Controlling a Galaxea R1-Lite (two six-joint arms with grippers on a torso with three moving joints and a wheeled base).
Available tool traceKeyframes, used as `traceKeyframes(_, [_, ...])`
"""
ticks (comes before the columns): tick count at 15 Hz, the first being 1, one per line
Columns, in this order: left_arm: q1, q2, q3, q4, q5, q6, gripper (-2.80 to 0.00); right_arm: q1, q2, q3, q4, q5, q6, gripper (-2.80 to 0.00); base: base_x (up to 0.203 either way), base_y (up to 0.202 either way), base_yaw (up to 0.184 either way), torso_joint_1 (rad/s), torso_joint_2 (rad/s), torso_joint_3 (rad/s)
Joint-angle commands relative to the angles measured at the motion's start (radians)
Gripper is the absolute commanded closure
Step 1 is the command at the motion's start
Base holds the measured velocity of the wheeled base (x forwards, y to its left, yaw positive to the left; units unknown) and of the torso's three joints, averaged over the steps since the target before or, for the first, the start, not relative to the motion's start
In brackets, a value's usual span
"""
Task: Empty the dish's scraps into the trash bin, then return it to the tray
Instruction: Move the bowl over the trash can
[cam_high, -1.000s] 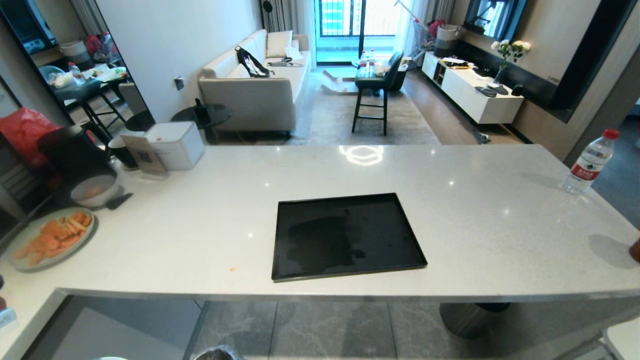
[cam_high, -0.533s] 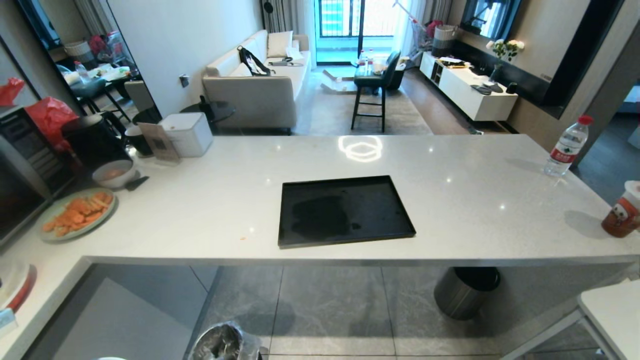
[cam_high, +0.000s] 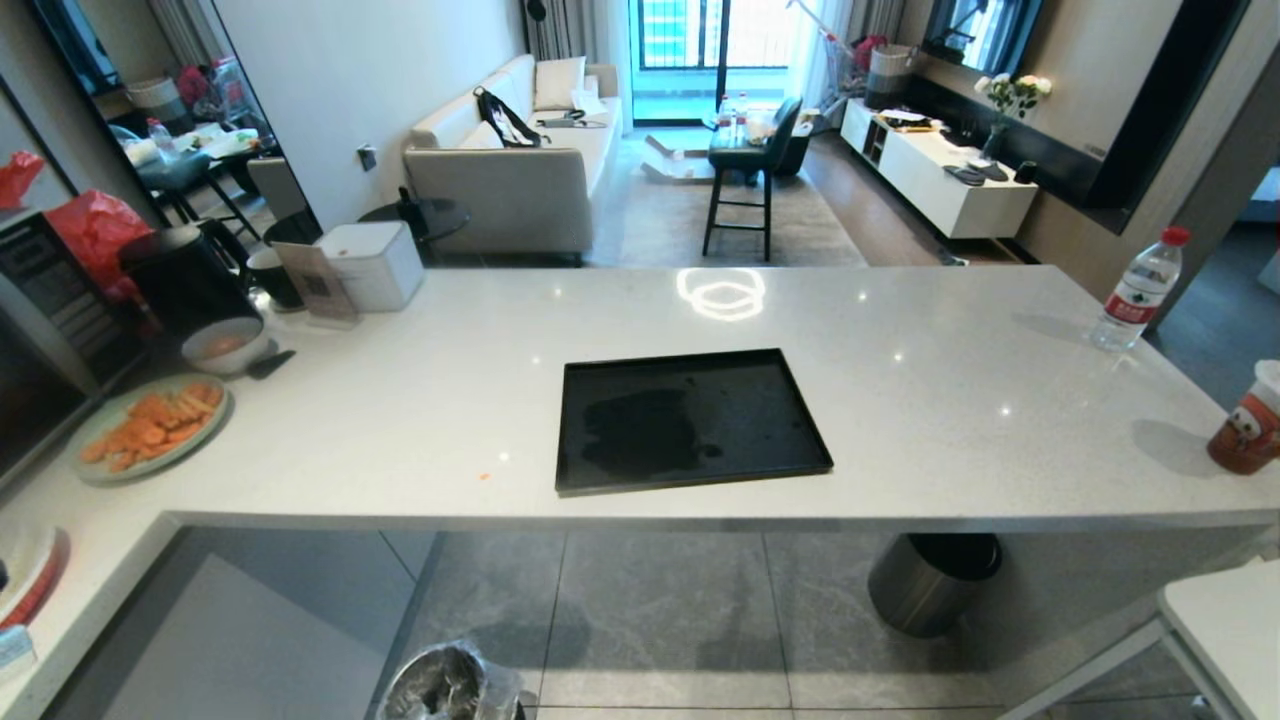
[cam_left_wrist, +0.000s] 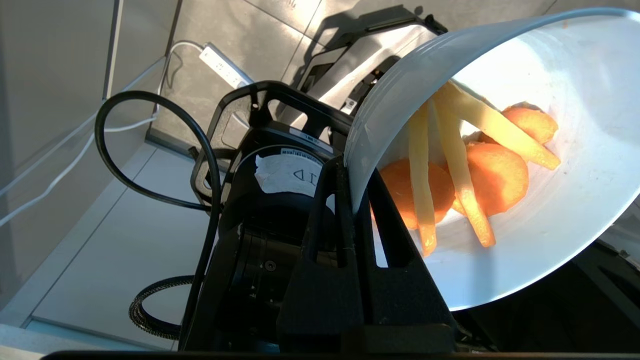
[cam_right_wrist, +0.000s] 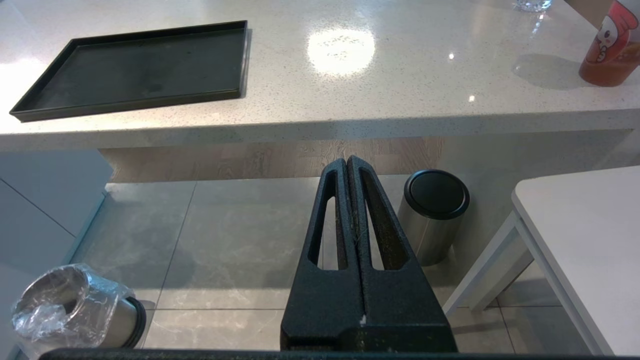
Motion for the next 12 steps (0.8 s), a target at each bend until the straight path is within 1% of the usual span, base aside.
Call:
traceKeyframes(1, [-0.002, 0.001, 0.012, 0.005, 0.000, -0.002, 0.00, 0.000, 0.000, 0.000, -0.001, 0.000, 0.000, 0.00, 0.000, 0.000, 0.000, 0.000, 0.00, 0.000])
traceKeyframes(6, [-0.002, 0.002, 0.032, 0.005, 0.000, 0.001, 0.00, 0.000, 0.000, 0.000, -0.001, 0.000, 0.000, 0.00, 0.000, 0.000, 0.000, 0.000, 0.00, 0.000])
traceKeyframes(8, [-0.002, 0.001, 0.046, 0.005, 0.001, 0.023, 0.00, 0.000, 0.000, 0.000, -0.001, 0.000, 0.000, 0.00, 0.000, 0.000, 0.000, 0.000, 0.00, 0.000])
traceKeyframes(12, [-0.002, 0.001, 0.052, 0.005, 0.001, 0.024, 0.00, 0.000, 0.000, 0.000, -0.001, 0.000, 0.002, 0.00, 0.000, 0.000, 0.000, 0.000, 0.00, 0.000])
